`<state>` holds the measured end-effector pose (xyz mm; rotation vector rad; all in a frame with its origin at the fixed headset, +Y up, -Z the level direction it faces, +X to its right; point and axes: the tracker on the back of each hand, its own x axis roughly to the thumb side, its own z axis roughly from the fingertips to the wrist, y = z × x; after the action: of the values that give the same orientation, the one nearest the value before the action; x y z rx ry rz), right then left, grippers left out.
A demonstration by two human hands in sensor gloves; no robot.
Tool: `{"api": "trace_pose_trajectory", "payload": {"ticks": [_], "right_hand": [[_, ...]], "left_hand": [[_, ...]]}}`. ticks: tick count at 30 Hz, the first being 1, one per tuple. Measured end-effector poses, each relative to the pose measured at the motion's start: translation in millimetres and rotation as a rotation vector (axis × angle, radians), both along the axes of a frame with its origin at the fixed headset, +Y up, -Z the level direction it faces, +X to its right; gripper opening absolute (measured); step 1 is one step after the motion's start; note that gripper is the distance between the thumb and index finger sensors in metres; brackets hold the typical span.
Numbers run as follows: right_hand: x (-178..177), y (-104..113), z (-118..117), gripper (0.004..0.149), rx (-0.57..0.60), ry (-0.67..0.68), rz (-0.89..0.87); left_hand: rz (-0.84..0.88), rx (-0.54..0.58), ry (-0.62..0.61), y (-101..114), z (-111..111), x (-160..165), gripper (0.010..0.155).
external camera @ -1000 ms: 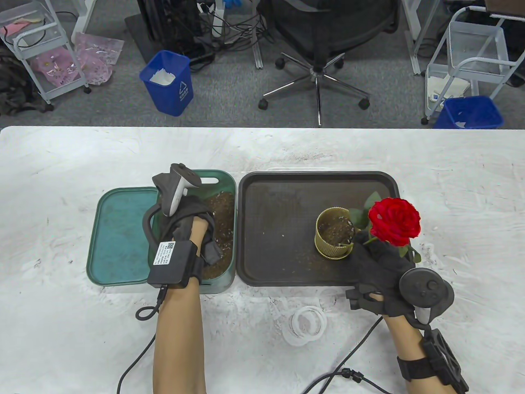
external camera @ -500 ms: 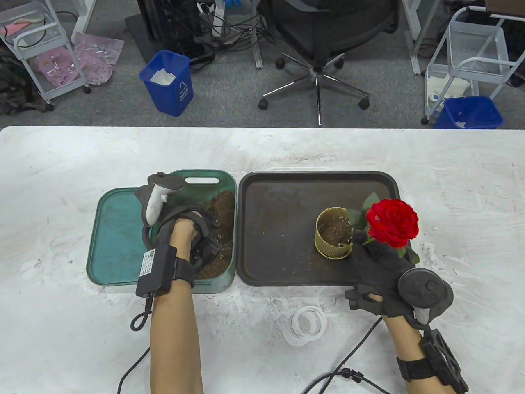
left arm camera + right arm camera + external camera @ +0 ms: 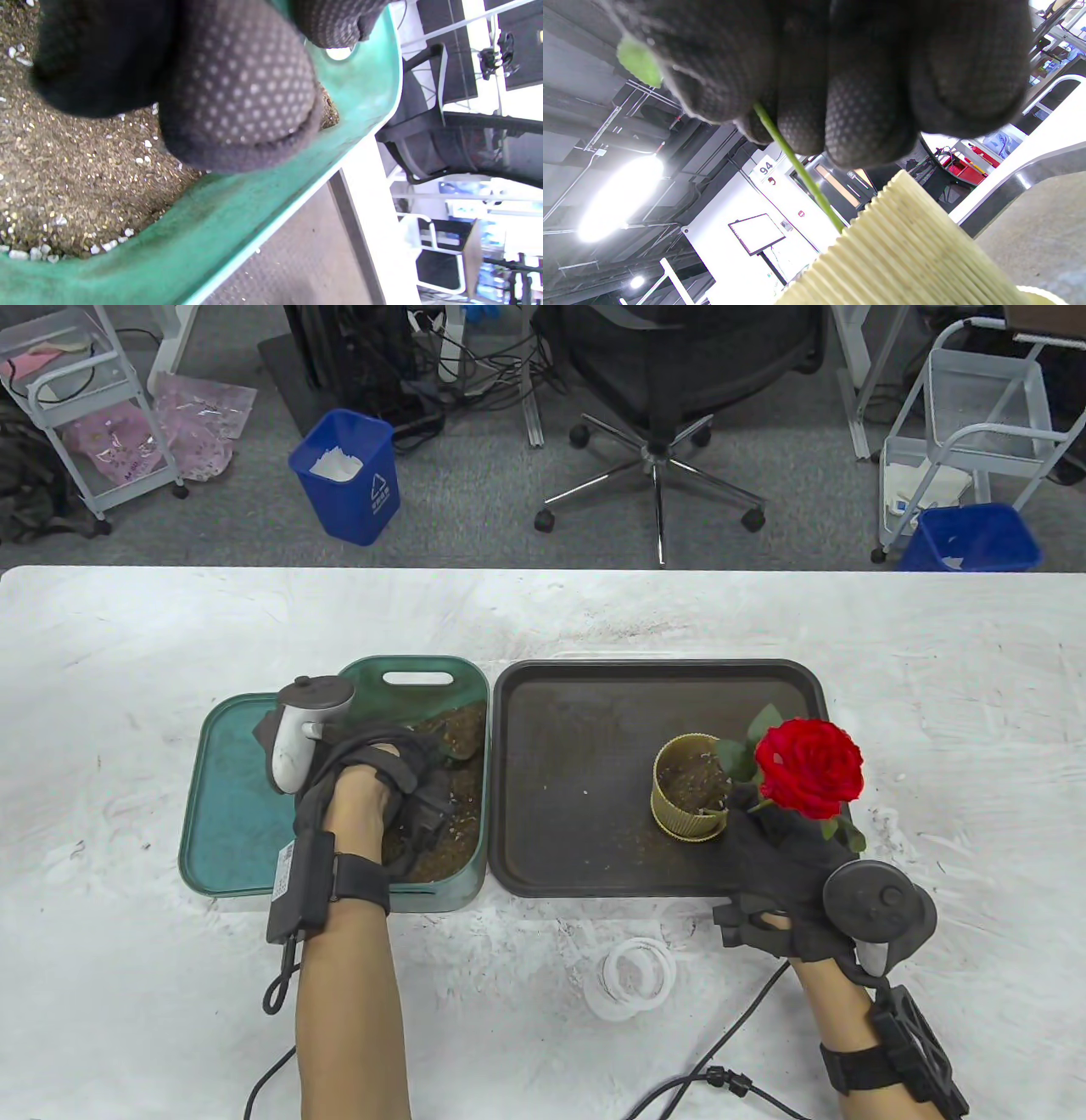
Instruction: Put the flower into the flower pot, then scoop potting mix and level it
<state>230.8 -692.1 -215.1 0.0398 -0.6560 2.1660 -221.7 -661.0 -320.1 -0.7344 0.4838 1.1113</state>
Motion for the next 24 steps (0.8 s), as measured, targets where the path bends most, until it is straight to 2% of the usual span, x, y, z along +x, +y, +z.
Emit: {"api": "trace_pose_trajectory", "payload": {"ticks": [7,16,24], "right_hand": [[-0.1,-0.1,0.2,0.037,-0.001,0.001,-0.003],[0.9,0.1,-0.3,0.037,-0.006,0.002,-0.014],[0.9,0.1,-0.2,0.037,-0.004,0.002,-0.010]], "left_hand": [[0.049,0.027,0.020,5.3,11.3,-4.1,0.055],[0.067,0.078,0.038,24.1,27.5,-13.2,0.055],[0.172,0.176,-0.004,38.9,47.9,-22.7,0.055]]}}
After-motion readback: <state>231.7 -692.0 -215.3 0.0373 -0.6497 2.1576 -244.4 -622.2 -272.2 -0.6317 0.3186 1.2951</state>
